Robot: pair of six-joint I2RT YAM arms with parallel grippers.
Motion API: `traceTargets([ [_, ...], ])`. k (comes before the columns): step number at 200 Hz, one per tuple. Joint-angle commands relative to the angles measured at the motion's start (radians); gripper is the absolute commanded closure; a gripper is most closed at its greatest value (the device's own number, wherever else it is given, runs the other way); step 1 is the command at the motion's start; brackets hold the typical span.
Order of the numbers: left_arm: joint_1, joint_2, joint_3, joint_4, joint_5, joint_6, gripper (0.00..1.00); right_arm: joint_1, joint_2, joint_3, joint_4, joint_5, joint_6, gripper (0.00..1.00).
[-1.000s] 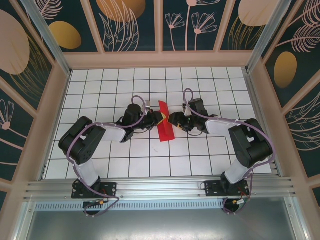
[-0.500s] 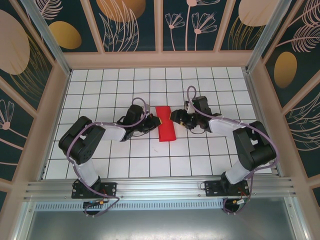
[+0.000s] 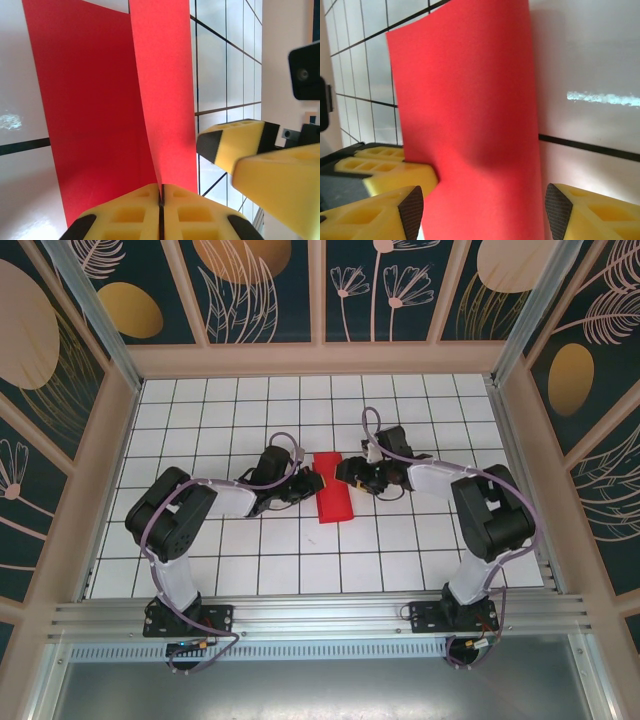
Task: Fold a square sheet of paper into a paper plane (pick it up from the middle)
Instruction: Fold the square sheet of paper in half at the center of the table.
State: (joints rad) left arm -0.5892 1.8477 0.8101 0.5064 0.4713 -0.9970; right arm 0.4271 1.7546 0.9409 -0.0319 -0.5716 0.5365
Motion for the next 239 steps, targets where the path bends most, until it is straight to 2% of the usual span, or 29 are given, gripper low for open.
traceTargets([
  [1,0.007,0.015,0.021,-0.026,0.01,0.029,0.89,0.01,0.042,0.052,-0.056,-0.021,-0.057,0.34],
  [51,0.008,0.009,0.034,-0.061,-0.006,0.045,0.8,0.03,0.065,0.063,-0.073,0.018,-0.043,0.44],
  [74,0.009,-0.016,0.033,-0.105,-0.034,0.061,0.69,0.033,0.059,0.059,-0.078,0.064,-0.023,0.44],
  [126,0.009,-0.104,-0.009,-0.151,-0.115,0.072,0.59,0.053,0.07,0.077,-0.099,0.125,0.002,0.44],
  [177,0.008,-0.208,-0.078,-0.203,-0.261,0.05,0.6,0.096,0.106,0.142,-0.147,0.195,0.016,0.44],
  [239,0.009,-0.236,-0.102,-0.204,-0.283,0.046,0.64,0.114,0.147,0.204,-0.228,0.196,-0.074,0.44],
])
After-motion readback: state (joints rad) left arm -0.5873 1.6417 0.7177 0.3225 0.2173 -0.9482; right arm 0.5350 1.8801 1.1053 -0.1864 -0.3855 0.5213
